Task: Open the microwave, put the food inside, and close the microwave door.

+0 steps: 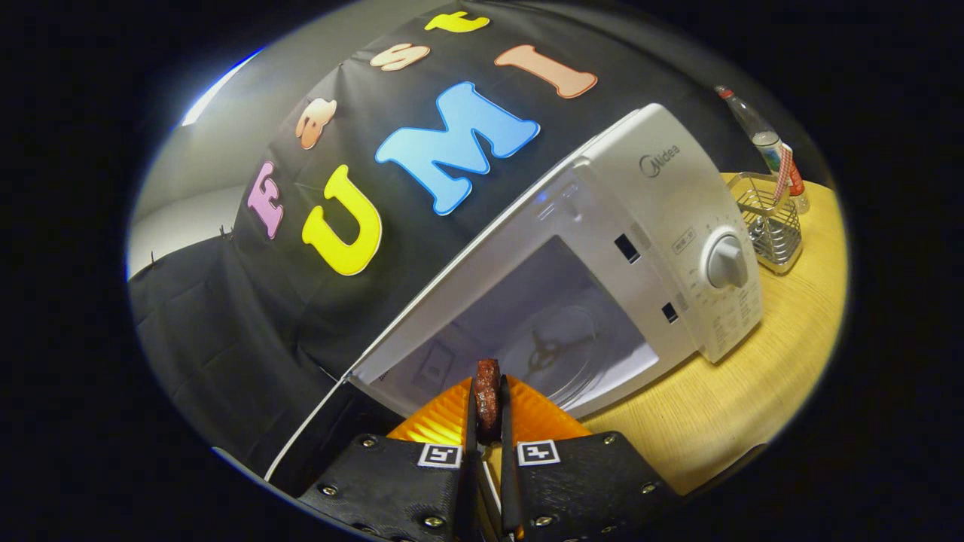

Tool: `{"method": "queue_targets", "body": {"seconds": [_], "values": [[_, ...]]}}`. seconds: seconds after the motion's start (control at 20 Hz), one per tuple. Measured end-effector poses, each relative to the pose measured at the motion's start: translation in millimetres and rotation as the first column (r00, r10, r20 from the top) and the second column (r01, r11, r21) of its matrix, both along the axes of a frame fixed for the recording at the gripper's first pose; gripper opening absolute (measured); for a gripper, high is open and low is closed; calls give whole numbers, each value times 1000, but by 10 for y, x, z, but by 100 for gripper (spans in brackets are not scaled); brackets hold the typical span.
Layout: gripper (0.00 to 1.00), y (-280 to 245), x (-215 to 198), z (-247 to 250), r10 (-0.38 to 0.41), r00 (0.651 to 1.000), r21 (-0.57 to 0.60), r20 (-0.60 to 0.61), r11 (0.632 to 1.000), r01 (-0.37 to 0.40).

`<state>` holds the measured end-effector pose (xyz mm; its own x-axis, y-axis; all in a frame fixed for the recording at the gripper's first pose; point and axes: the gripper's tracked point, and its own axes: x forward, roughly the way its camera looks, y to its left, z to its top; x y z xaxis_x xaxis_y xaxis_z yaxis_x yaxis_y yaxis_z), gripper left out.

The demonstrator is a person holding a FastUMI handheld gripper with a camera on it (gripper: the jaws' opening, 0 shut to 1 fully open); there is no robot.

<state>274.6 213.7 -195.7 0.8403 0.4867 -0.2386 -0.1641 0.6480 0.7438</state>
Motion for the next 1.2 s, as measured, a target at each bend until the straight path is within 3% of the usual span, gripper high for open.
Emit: {"method": "queue_targets", "body": {"seconds": [0.45,0.7,0.8,0.85,0.9,1.05,1.2], "values": [[12,336,416,-431,50,998,-117,26,992,-47],[12,324,611,-543,16,999,-239,38,971,-6],[23,266,703,-629,-8,1000,-347,29,938,17],[37,234,748,-668,-9,999,-402,31,915,21],[46,254,742,-709,3,1000,-429,30,903,10],[93,142,761,-744,-8,999,-501,42,865,28],[99,-68,763,-538,-35,989,-624,143,773,117]]}}
